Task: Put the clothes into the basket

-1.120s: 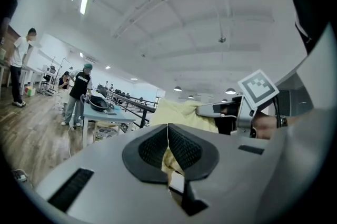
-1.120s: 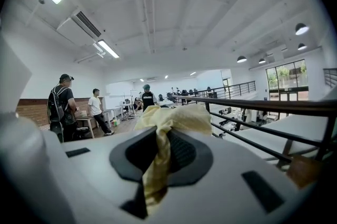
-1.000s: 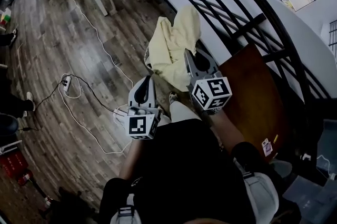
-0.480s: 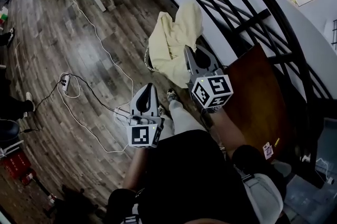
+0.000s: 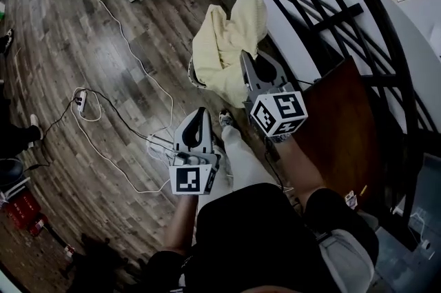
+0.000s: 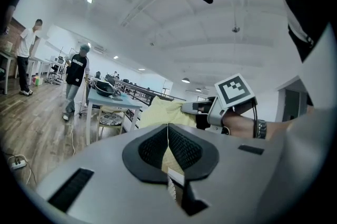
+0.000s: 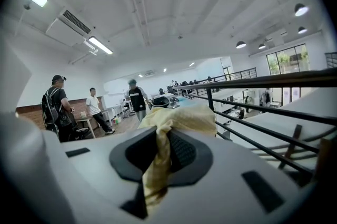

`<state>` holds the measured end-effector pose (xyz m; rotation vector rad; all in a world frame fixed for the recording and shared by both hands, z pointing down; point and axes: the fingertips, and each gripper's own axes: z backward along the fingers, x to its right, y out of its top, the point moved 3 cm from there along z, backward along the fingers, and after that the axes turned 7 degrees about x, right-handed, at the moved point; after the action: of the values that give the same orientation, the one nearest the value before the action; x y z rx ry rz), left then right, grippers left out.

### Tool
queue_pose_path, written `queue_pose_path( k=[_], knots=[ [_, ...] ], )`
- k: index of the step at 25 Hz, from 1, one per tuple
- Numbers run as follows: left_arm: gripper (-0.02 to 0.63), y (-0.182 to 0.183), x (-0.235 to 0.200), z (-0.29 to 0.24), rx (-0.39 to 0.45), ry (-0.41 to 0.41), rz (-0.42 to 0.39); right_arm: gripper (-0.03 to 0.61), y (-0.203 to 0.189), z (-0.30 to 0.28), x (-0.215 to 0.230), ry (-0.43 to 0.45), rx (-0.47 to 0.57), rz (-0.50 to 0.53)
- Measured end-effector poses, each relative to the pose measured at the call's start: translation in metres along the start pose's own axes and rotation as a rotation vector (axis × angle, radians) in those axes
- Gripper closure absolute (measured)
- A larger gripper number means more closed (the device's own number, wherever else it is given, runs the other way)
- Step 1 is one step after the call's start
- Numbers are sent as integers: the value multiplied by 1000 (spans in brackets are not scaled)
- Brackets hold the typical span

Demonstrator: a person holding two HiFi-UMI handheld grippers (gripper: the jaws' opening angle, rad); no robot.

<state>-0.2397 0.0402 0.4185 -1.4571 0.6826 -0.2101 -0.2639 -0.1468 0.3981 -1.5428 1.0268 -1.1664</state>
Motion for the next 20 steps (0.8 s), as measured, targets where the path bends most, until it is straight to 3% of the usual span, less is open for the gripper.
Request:
queue_pose_path(
  k=[9, 20],
  knots=[
    [600, -28, -19, -28, -22, 47, 22, 529, -37, -43, 22, -8, -21, -37],
    [600, -99, -37, -43, -75, 40, 20, 528, -182, -34, 66, -121, -211, -116]
  ],
)
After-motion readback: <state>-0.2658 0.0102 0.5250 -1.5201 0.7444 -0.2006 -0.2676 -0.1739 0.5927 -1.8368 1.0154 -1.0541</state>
